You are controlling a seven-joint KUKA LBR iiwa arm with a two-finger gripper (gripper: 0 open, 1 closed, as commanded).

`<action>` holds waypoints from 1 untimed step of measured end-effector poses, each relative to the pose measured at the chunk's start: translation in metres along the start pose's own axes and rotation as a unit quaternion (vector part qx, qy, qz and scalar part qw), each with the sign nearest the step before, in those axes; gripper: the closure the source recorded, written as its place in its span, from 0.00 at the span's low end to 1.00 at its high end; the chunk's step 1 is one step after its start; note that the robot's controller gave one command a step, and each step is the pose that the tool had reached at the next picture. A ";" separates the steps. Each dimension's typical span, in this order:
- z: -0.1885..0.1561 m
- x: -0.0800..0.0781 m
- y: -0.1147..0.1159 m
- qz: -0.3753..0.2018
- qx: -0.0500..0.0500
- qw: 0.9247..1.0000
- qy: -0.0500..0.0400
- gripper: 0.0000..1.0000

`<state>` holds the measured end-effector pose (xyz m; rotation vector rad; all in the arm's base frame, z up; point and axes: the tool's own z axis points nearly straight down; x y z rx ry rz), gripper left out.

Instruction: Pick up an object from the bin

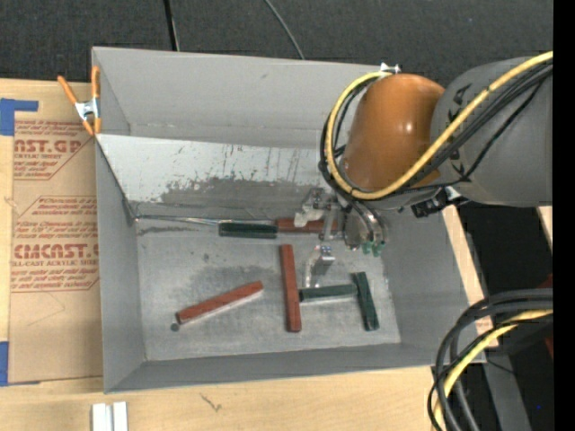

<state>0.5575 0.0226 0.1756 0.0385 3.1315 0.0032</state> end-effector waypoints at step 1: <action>0.061 0.018 0.000 0.010 0.001 1.000 0.003 0.00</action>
Offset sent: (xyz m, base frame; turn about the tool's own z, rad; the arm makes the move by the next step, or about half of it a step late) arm -0.0014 -0.0235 -0.1056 -0.0738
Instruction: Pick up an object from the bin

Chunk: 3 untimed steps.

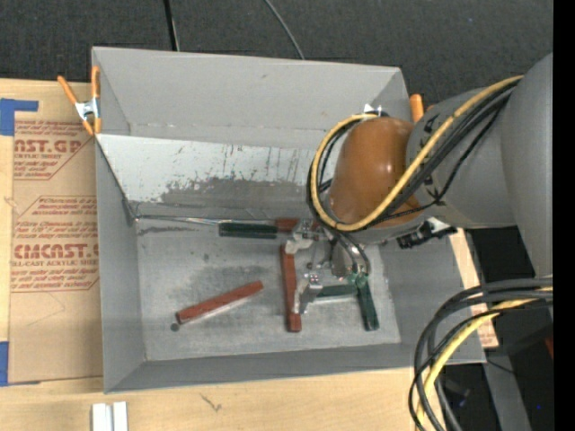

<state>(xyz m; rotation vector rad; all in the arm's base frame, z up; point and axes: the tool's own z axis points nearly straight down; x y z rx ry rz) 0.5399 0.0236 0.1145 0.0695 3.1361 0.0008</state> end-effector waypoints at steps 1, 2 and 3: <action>0.030 -0.023 -0.015 -0.049 -0.006 0.999 0.002 1.00; 0.030 -0.024 -0.016 -0.049 -0.006 0.999 -0.002 0.00; 0.030 -0.024 -0.016 -0.048 -0.006 0.999 -0.002 0.00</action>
Offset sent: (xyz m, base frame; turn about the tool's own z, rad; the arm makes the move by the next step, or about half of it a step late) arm 0.0000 0.0000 0.0000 0.0000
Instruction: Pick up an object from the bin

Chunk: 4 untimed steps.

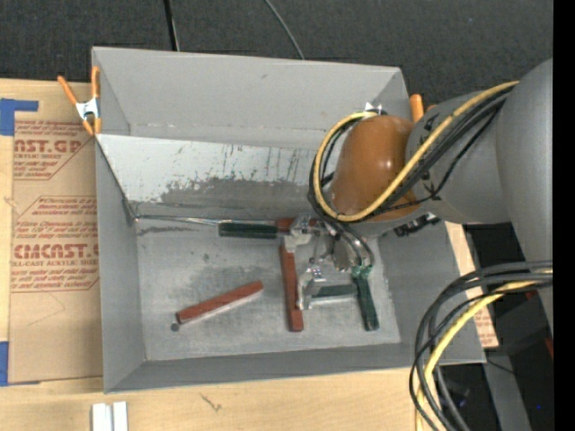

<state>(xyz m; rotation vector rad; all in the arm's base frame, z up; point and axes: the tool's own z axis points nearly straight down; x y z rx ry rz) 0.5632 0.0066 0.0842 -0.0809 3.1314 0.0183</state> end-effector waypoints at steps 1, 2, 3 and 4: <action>-0.007 0.037 0.008 -0.283 0.009 0.959 -0.004 1.00; -0.002 0.041 0.009 -0.283 0.006 0.959 -0.001 0.00; -0.002 0.041 0.009 -0.283 0.006 0.959 -0.001 0.00; 0.004 0.020 -0.098 -0.391 0.003 0.920 0.005 1.00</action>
Offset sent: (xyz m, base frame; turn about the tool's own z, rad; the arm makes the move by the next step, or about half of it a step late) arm 0.0000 0.0000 0.0000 0.0000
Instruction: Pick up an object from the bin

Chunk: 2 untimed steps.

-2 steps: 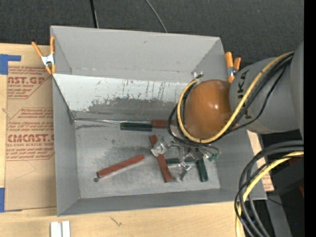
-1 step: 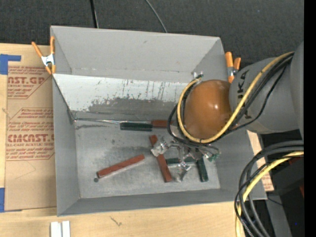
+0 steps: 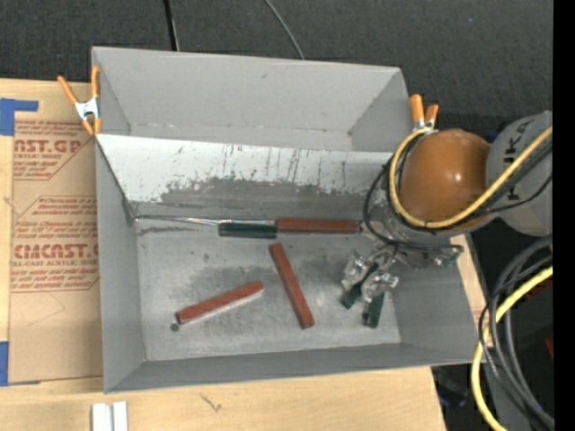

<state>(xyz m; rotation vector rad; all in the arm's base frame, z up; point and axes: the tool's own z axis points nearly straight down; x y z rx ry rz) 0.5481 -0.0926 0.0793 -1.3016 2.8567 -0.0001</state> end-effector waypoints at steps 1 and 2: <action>0.000 0.000 0.000 0.000 0.000 1.000 0.000 1.00; -0.141 0.024 -0.020 -0.014 0.000 1.000 -0.001 1.00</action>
Offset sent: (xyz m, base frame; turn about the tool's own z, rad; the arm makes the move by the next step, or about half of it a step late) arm -0.0016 -0.0327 0.1411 -0.0298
